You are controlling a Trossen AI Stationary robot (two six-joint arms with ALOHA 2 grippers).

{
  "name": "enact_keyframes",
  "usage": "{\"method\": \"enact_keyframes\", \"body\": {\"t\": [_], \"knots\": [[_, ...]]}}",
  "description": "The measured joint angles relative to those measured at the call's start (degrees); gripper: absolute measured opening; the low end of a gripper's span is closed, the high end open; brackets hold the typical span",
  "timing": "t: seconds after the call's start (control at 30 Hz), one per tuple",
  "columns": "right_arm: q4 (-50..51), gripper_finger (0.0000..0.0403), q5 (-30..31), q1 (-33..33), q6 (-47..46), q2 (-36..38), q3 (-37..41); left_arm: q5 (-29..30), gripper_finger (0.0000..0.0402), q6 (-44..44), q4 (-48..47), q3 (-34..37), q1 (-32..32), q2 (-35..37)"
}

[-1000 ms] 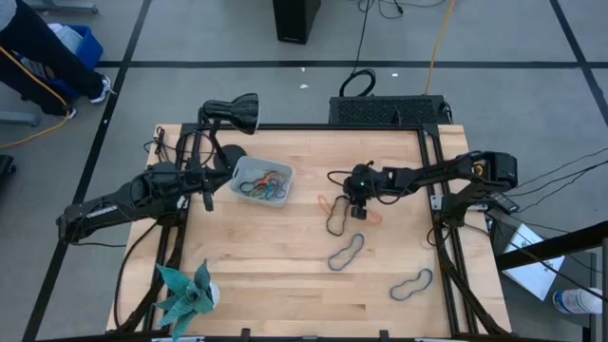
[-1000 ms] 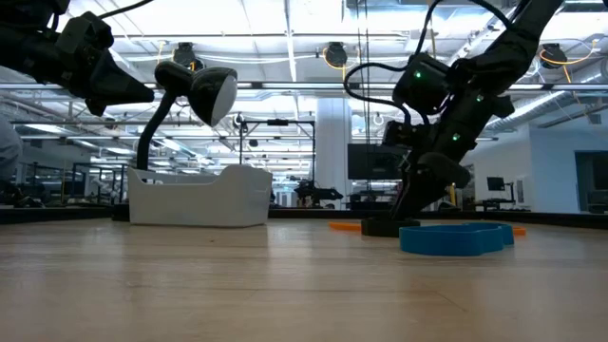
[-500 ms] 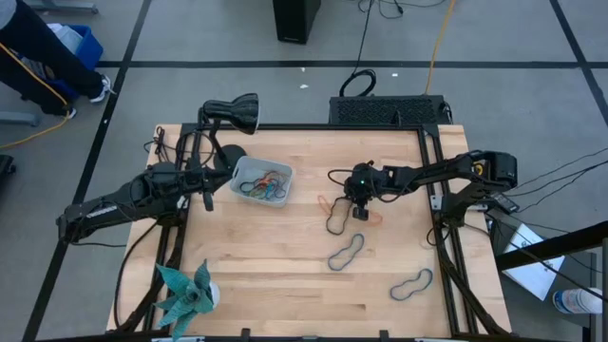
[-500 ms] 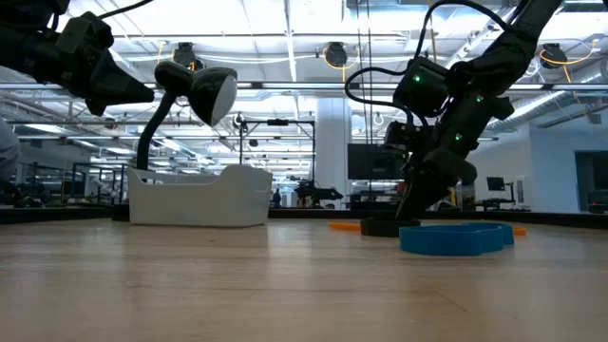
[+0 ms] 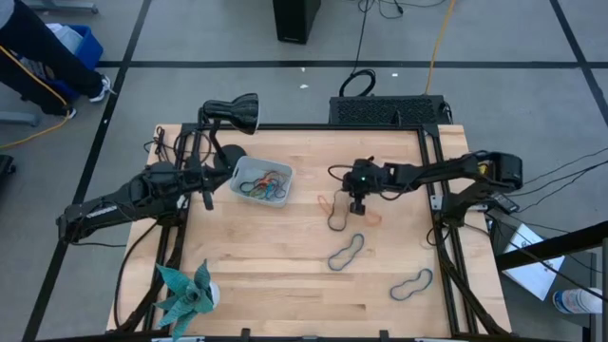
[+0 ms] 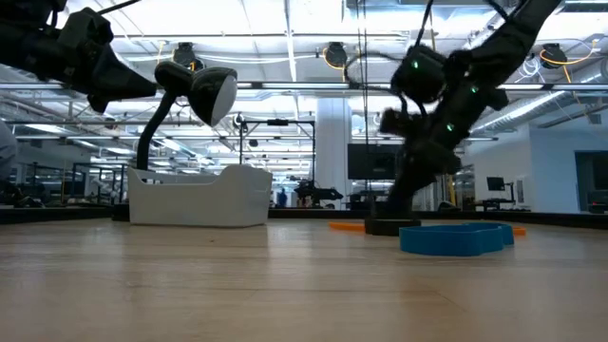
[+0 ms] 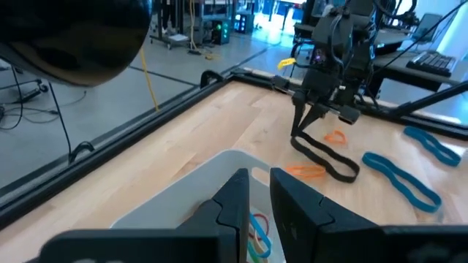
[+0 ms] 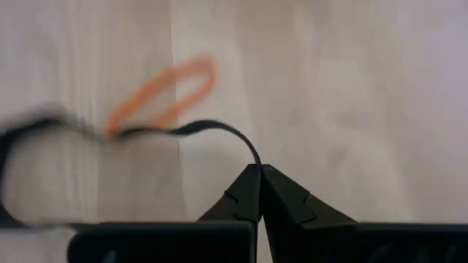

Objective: Pick and place rubber bands into bin
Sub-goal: Put the black rubber band into the gray bin

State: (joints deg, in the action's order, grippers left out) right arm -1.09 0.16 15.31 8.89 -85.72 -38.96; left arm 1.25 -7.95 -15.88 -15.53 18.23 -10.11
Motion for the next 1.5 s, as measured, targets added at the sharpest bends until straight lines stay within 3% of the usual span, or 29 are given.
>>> {"method": "enact_keyframes", "body": {"t": [0.5,0.7,0.9,1.1,1.27,1.5], "knots": [[-0.26,0.0001,0.03,-0.02,5.39,28.43,-3.83,0.27,0.0063,-1.31,0.55,0.0,-0.02,0.0],[-0.49,0.0,0.02,-0.02,5.27,34.49,-3.85,0.17,0.0063,-1.9,2.12,0.0,-0.01,0.0],[-1.71,0.0,-0.22,-0.96,2.51,32.4,-3.83,-3.42,0.0063,-4.17,4.01,0.0,-0.02,0.0],[-10.43,0.0,-0.39,-4.86,3.85,25.74,-3.85,-9.33,0.0063,-8.3,8.71,0.0,-0.02,-2.11],[-17.43,0.0,-0.94,-6.98,4.43,20.42,-3.83,-18.29,0.0063,-8.83,20.12,-0.02,-0.72,-10.17],[-22.51,0.0,-7.87,-7.94,2.85,15.99,-4.8,-19.21,0.0063,1.74,38.47,-0.02,-7.18,-29.57]]}}
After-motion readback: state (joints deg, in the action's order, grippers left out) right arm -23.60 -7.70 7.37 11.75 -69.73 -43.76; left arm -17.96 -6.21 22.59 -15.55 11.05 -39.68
